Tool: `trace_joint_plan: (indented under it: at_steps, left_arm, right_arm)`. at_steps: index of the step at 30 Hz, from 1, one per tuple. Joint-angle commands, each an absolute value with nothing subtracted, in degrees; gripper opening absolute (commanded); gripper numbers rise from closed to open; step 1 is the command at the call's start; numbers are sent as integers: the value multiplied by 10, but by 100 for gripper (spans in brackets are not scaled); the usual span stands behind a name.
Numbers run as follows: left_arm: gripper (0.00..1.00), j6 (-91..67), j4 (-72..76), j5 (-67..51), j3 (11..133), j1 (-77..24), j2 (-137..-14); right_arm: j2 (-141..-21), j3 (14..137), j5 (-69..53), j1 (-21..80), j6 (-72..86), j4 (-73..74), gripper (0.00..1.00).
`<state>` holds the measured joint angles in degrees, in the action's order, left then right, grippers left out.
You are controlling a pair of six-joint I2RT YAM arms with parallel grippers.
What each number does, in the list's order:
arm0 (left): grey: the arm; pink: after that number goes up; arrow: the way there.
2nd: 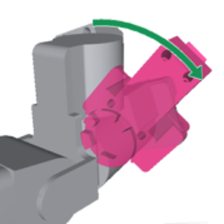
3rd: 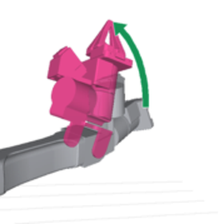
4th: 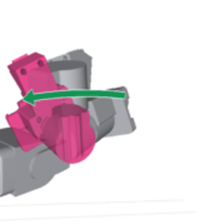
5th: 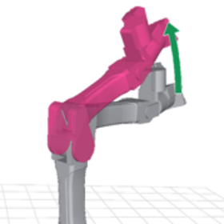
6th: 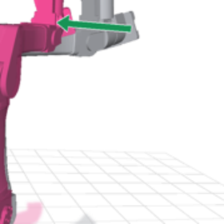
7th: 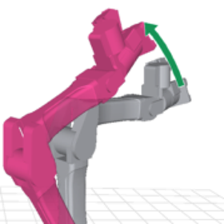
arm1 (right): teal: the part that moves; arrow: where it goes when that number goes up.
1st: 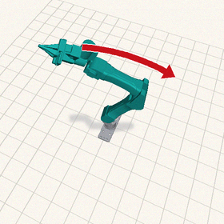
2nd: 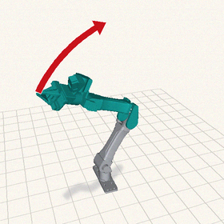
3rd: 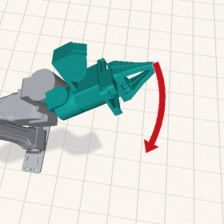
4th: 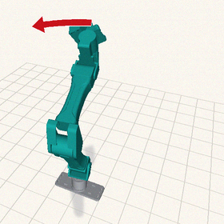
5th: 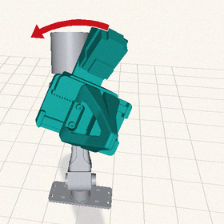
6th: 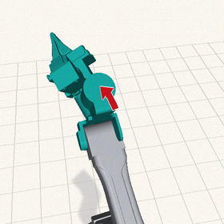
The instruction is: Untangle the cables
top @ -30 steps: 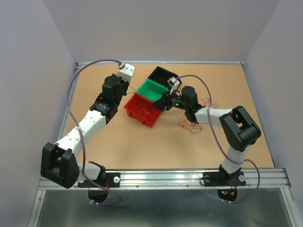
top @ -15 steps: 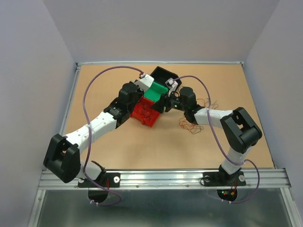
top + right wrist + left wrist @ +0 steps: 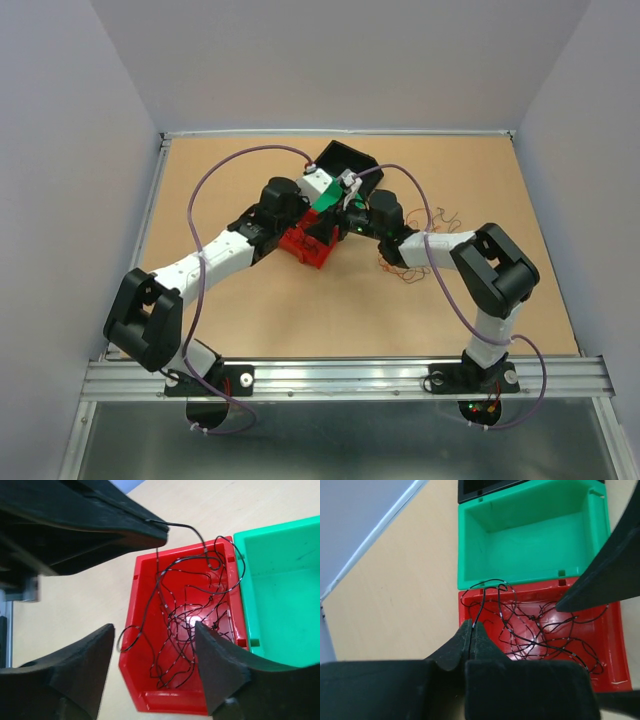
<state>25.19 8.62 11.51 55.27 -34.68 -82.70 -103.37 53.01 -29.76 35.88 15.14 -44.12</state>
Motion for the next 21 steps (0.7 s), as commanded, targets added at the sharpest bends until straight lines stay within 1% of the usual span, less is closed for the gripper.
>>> trace_joint_plan:
  at_steps: [1,2,4,5,6,7,8,10,11,12,15,21]
  left_arm:
    - [0,230,75,57,585,-331,-809]
    - [0,225,70,36,587,-325,-809]
    - [0,221,59,15,594,-318,-810]
    - [0,219,50,3,597,-313,-814]
    - [0,217,47,3,603,-312,-818]
    - [0,217,36,3,608,-310,-827]
    - [0,217,31,3,612,-309,-831]
    - [0,217,17,3,622,-309,-843]
    - [0,217,1,3,635,-308,-856]
    - [0,219,-13,3,642,-308,-863]
    - [0,221,-40,6,656,-307,-880]
    - [0,227,-65,6,653,-306,-900]
  right_arm:
    - [-1072,581,-289,361,156,-491,67]
    - [-1078,585,-294,361,157,-492,59]
    - [-1088,597,-294,361,163,-491,49]
    - [-1096,600,-294,362,165,-490,35]
    - [-1099,604,-291,361,169,-490,28]
    - [-1103,605,-284,361,173,-490,16]
    - [-1104,605,-281,361,174,-490,12]
    - [-1105,608,-279,361,172,-477,7]
    - [-1109,615,-287,361,160,-462,2]
    - [-1111,634,-286,361,150,-415,1]
    - [-1121,653,-279,362,120,-341,1]
    - [-1129,673,-276,365,72,-259,1]
